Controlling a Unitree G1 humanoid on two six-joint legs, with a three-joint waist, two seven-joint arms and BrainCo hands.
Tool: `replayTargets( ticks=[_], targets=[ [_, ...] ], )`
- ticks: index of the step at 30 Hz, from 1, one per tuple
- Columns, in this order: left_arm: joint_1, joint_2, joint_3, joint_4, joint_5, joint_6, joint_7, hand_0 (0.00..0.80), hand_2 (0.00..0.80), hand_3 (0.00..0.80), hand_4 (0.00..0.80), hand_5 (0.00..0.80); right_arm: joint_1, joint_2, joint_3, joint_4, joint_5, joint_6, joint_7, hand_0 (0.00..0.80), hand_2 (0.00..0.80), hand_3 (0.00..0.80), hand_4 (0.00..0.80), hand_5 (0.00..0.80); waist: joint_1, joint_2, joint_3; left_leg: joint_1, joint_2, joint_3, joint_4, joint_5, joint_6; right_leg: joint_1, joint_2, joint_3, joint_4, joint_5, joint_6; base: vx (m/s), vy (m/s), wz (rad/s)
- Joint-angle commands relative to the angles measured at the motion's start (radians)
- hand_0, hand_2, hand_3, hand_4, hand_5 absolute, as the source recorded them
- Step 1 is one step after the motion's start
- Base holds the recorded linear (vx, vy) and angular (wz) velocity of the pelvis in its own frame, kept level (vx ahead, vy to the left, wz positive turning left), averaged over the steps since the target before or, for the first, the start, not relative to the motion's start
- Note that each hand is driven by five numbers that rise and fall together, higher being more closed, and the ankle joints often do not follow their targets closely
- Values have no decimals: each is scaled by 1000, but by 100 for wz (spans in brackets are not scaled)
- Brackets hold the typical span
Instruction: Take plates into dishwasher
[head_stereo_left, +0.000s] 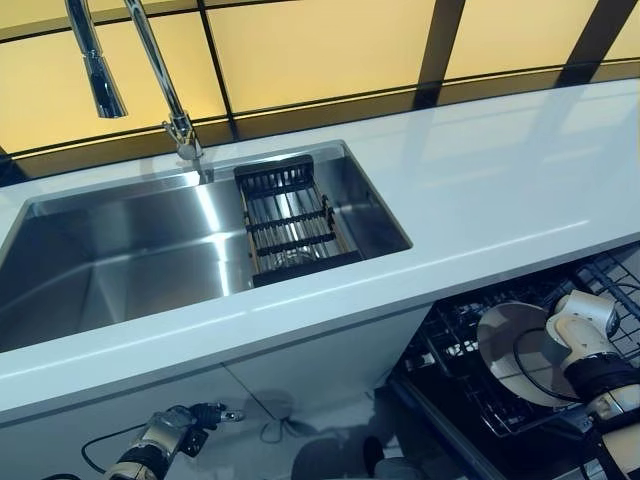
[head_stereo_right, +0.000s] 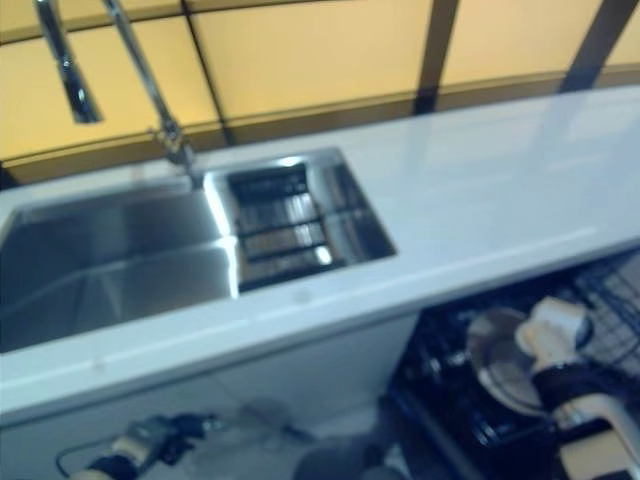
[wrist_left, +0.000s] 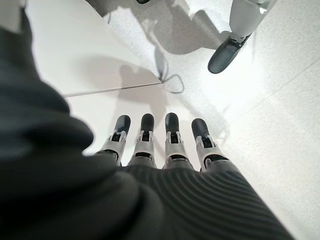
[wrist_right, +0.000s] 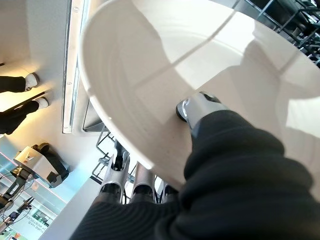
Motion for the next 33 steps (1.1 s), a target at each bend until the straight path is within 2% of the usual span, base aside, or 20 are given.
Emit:
replayTargets(
  ticks=[1, 16, 28, 33],
  targets=[
    [-73, 31, -53, 19, 23, -31, 11, 0, 0, 0, 0, 0, -127, 30, 86, 94, -83, 59, 18, 800, 800, 800, 800, 800, 28, -50, -11, 23, 5, -23, 3, -34, 21, 16, -65, -35, 4, -35, 76, 0, 0, 0],
    [-91, 11, -53, -3, 49, 18, 10, 0, 0, 0, 0, 0, -167, 106, 130, 141, 29, 72, 90, 800, 800, 800, 800, 800, 48, -51, -16, 18, 2, -36, 3, -33, 22, 16, -71, -47, 4, -35, 72, 0, -1, 4],
    [-116, 3, -58, -14, 67, 62, 8, 0, 0, 0, 0, 0, -143, 154, 143, 192, 201, 57, 6, 800, 800, 800, 800, 800, 60, -52, -12, 20, 4, -44, 3, -31, 22, 22, -76, -59, 4, -33, 73, 0, 0, 0],
    [-126, 4, -62, -16, 65, 71, 7, 0, 0, 0, 0, 0, -141, 164, 147, 204, 303, 22, -57, 800, 800, 800, 800, 800, 62, -51, -12, 21, 5, -48, 3, -30, 21, 23, -78, -64, 4, -32, 74, 0, 0, 0]
  ],
)
